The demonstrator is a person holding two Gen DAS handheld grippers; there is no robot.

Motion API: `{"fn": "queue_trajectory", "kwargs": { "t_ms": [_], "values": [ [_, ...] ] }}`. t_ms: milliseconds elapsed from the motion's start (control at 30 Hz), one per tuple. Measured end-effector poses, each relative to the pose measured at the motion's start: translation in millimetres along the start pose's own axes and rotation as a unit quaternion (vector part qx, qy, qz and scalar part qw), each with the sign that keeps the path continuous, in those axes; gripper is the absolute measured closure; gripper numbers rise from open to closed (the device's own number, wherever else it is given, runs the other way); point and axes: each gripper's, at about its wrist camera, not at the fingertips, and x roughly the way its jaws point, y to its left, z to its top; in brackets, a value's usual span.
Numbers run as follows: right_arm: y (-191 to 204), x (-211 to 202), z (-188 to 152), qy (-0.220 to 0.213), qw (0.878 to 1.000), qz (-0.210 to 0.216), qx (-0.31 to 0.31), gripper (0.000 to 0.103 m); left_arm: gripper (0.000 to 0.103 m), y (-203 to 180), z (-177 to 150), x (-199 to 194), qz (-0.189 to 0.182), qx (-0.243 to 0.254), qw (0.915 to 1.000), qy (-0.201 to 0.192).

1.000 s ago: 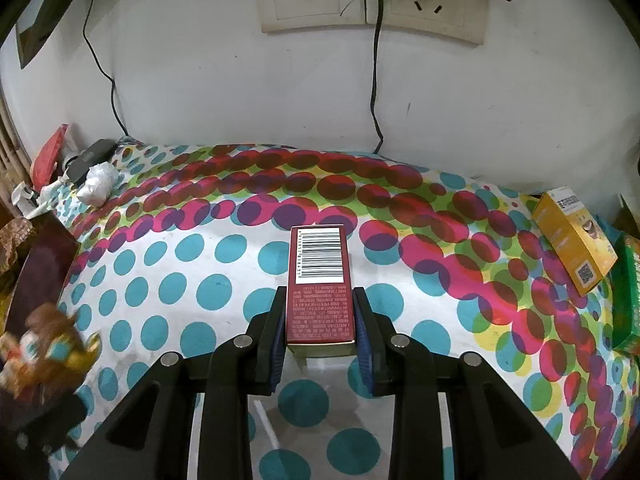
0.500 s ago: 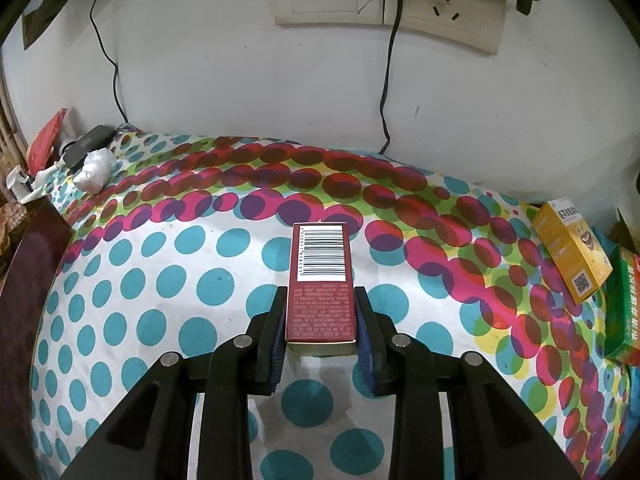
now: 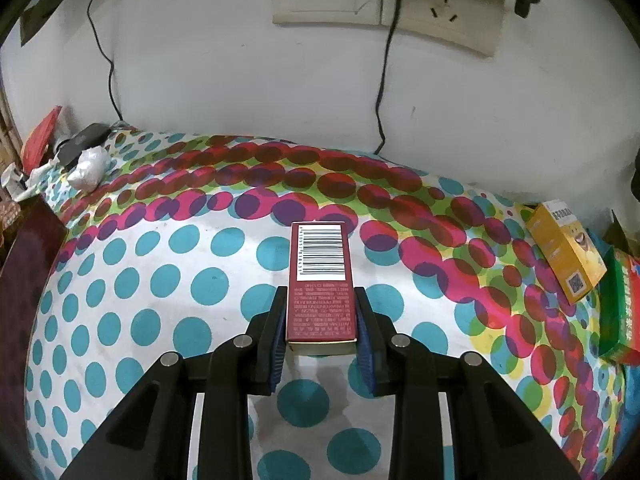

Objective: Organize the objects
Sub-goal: 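Carry the figurine over the gold tray with the left tool while right holds box, then lower the figurine into the gold tray and open the left tool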

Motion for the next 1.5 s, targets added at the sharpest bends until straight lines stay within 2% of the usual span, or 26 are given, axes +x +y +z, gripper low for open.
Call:
{"fn": "queue_trajectory", "kwargs": {
  "t_ms": [333, 867, 1267, 1367, 1500],
  "values": [
    [8, 0, 0, -0.001, 1.000, -0.016, -0.010, 0.074, 0.055, 36, -22, 15, 0.007, -0.022, 0.9989, 0.040],
    [14, 2, 0, -0.001, 1.000, -0.021, -0.010, 0.074, 0.055, 47, -40, 53, 0.032, -0.033, 0.9951, 0.087],
    [18, 3, 0, -0.001, 1.000, -0.023, -0.009, 0.074, 0.054, 47, -42, 59, 0.043, -0.024, 0.9944, 0.093],
    [19, 3, 0, -0.001, 1.000, -0.024, -0.009, 0.074, 0.054, 49, -42, 59, 0.038, -0.028, 0.9943, 0.095],
    [20, 4, 0, -0.001, 1.000, -0.025, -0.009, 0.073, 0.054, 54, -42, 57, 0.011, -0.048, 0.9943, 0.094]
  ]
}}
